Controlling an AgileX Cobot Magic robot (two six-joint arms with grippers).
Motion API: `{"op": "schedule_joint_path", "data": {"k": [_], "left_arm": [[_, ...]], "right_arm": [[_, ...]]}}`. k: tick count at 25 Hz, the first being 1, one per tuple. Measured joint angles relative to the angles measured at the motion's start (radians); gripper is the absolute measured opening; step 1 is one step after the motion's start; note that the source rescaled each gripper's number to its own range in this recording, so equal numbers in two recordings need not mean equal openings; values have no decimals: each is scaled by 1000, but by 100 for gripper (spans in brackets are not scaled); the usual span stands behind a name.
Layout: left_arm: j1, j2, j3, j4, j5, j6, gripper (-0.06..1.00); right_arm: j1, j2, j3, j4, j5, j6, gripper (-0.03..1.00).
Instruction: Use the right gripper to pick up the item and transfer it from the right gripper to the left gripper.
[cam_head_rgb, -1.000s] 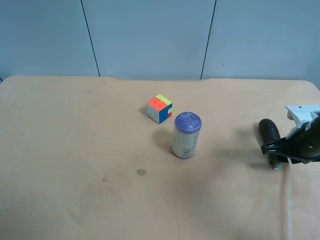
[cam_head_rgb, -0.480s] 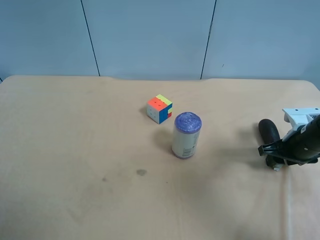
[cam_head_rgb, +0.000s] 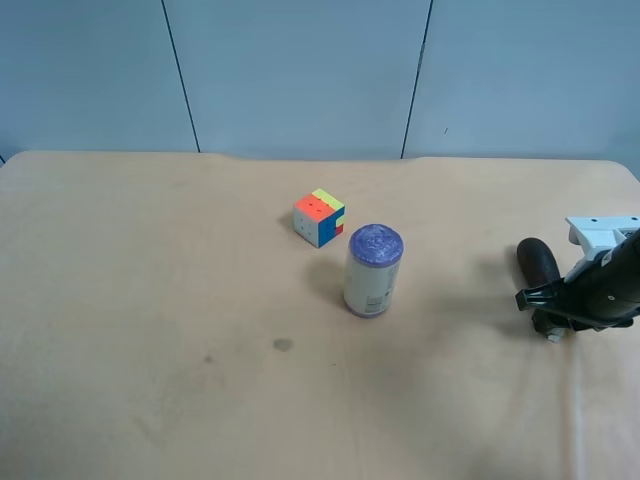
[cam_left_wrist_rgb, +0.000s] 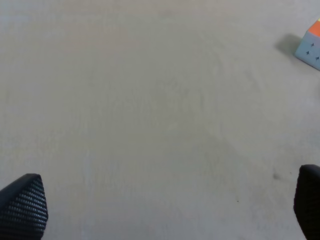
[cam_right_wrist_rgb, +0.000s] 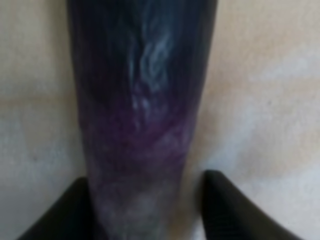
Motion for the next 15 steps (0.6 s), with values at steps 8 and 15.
{"op": "schedule_joint_path", "data": {"k": [8, 15], "left_arm": [[0, 0, 0, 0, 0, 0, 100], [0, 0, 0, 0, 0, 0, 100]], "right_arm": [[0, -64, 0, 11, 50, 0, 0], [10, -74, 1, 29, 57, -3, 0]]}}
